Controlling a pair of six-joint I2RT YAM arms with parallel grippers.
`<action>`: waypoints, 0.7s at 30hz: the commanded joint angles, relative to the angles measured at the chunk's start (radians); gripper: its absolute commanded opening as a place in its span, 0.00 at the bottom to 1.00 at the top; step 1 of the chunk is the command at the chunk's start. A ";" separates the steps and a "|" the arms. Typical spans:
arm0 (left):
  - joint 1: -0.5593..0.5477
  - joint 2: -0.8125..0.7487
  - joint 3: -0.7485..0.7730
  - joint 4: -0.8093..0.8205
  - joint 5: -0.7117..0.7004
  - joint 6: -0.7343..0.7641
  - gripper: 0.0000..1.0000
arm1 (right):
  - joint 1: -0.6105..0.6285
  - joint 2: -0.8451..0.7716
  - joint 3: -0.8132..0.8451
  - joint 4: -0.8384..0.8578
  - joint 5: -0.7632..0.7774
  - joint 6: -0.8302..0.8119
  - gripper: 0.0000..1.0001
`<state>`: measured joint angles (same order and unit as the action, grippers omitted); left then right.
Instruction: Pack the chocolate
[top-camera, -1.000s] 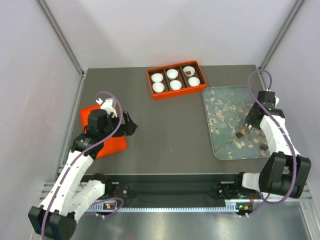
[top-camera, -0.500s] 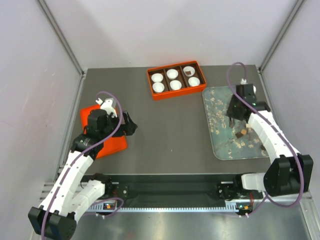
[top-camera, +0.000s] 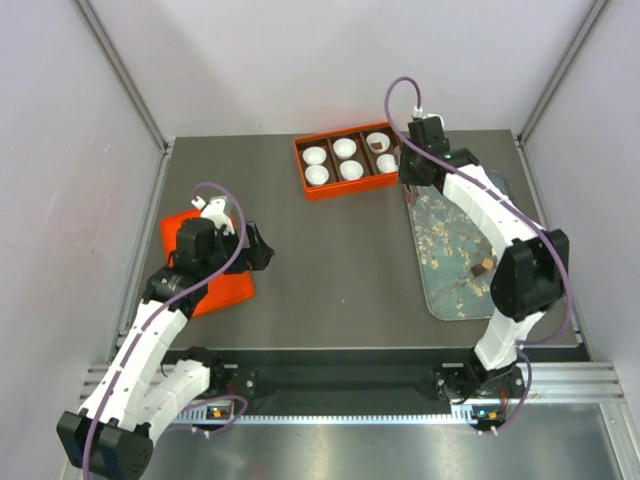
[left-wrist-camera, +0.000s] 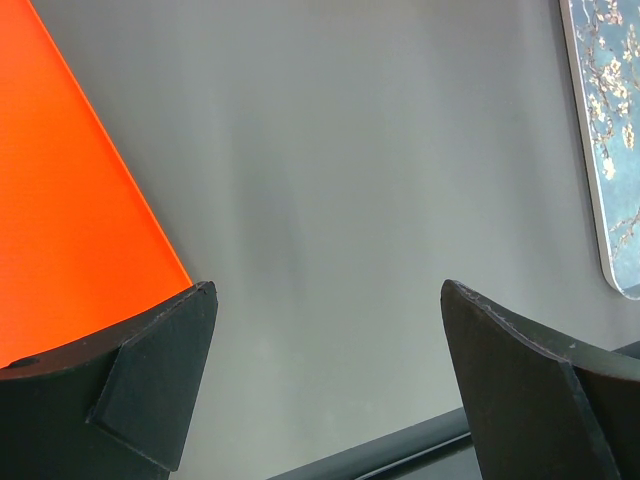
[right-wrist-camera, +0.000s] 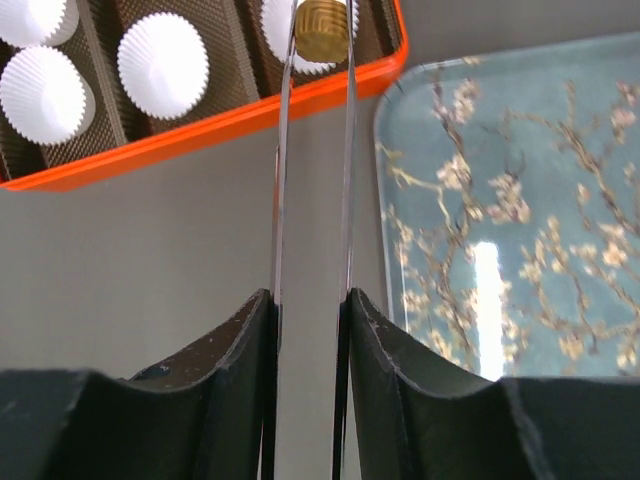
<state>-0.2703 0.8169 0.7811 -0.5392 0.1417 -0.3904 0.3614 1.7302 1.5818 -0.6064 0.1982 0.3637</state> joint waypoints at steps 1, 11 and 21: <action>-0.003 0.005 -0.002 0.022 -0.004 0.010 0.98 | 0.014 0.075 0.118 0.078 0.029 -0.052 0.33; -0.003 0.013 -0.002 0.022 -0.005 0.010 0.98 | 0.019 0.206 0.213 0.134 0.032 -0.092 0.34; -0.003 0.016 0.000 0.021 -0.010 0.008 0.98 | 0.021 0.265 0.218 0.143 0.066 -0.115 0.34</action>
<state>-0.2703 0.8295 0.7811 -0.5396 0.1402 -0.3908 0.3702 1.9900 1.7378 -0.5167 0.2356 0.2680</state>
